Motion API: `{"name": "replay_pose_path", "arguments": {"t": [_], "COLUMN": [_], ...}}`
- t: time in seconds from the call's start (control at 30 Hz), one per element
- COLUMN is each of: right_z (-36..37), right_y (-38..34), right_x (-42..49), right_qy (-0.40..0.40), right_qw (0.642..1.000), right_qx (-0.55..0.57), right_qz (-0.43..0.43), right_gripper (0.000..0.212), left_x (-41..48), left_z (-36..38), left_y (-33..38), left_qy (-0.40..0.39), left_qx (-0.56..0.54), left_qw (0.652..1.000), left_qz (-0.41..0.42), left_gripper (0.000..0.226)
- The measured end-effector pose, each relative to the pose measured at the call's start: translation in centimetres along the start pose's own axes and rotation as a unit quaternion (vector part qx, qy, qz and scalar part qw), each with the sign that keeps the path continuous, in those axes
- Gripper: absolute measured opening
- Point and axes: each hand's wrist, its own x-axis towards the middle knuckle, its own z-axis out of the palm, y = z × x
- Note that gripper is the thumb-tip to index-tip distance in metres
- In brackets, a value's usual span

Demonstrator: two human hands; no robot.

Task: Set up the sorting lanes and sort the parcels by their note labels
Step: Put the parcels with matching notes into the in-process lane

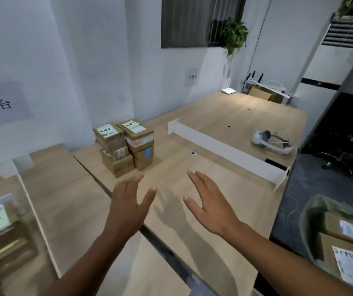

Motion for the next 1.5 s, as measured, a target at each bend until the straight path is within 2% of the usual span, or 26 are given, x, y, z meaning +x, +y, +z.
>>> {"name": "replay_pose_path", "arguments": {"t": [0.1,0.23,0.43,0.63,0.83,1.0,1.23,1.4,1.5], "right_z": [-1.3,-0.9,4.3,11.4,18.4,23.6,27.7,26.8,24.0], "right_y": [4.1,6.5,4.7,1.3,-0.8,-1.3,-0.4,-1.1,-2.0], "right_x": [4.5,10.7,20.0,30.4,43.1,51.2,54.5,53.1,50.5], "right_qy": [-0.028,-0.049,-0.08,-0.11,-0.108,-0.107,-0.129,-0.084,-0.053], "right_qw": [0.999,0.997,0.986,0.975,0.986,0.987,0.977,0.98,0.983], "right_qx": [0.012,0.032,0.071,0.133,0.059,-0.011,-0.082,-0.036,0.055], "right_qz": [-0.022,-0.058,-0.13,-0.14,-0.108,-0.12,-0.149,-0.176,-0.169], "right_gripper": [0.067,0.068,0.071,0.066,0.066,0.066,0.064,0.06,0.068], "left_x": [3.1,6.3,12.2,20.1,29.6,37.0,40.9,40.2,38.0], "left_z": [2.5,3.5,1.5,0.2,0.6,2.6,5.4,5.0,3.6], "left_y": [1.8,1.8,-2.7,-10.0,-18.4,-23.9,-26.7,-25.3,-22.4], "left_qy": [0.009,0.032,0.073,0.112,0.14,0.131,0.117,0.146,0.195], "left_qx": [0.007,0.037,0.073,0.066,0.018,-0.031,-0.073,-0.108,-0.143], "left_qw": [1.0,0.998,0.989,0.979,0.963,0.95,0.959,0.949,0.943], "left_qz": [-0.029,-0.047,-0.108,-0.155,-0.228,-0.28,-0.248,-0.256,-0.231], "left_gripper": [0.084,0.08,0.082,0.069,0.069,0.077,0.053,0.046,0.043]}}
